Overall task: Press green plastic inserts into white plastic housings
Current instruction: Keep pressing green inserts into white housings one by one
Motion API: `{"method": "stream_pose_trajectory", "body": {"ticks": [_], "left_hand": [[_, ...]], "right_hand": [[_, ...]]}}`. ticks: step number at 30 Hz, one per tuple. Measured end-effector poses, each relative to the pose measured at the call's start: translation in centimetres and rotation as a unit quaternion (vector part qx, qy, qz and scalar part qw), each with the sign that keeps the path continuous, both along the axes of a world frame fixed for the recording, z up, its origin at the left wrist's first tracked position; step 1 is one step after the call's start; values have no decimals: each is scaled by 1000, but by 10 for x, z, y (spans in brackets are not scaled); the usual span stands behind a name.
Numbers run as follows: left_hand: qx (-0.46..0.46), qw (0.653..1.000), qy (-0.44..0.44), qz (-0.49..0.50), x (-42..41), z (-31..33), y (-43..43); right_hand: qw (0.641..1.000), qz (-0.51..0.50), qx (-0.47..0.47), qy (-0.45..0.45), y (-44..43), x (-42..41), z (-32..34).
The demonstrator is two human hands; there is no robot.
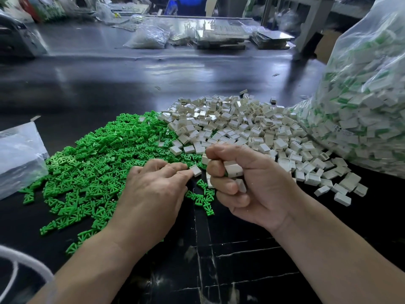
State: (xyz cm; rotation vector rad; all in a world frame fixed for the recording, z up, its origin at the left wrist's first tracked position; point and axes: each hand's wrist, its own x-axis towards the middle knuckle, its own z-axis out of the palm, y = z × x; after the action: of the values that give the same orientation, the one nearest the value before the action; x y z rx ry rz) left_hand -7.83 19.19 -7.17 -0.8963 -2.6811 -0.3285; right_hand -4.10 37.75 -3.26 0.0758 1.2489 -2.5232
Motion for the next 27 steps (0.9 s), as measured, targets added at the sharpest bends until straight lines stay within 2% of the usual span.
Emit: {"method": "stream_pose_trajectory", "body": {"ticks": [8,13,17,23,25,27], "left_hand": [[72,997,24,2,1,5,0],[261,965,-15,13,12,22,2],[324,945,-49,-3,29,29,8],[324,944,-57,-11,32,28,7],[273,961,-53,10,26,25,4],[179,981,-65,48,21,19,0]], "right_hand": [[997,-2,83,4,-2,1,-2],[987,-1,160,-17,-7,3,-2],[986,64,151,-19,-9,7,-2],[992,52,111,-7,-7,6,-2],[995,23,95,8,-4,3,0],[995,-18,97,22,1,1,1]]}}
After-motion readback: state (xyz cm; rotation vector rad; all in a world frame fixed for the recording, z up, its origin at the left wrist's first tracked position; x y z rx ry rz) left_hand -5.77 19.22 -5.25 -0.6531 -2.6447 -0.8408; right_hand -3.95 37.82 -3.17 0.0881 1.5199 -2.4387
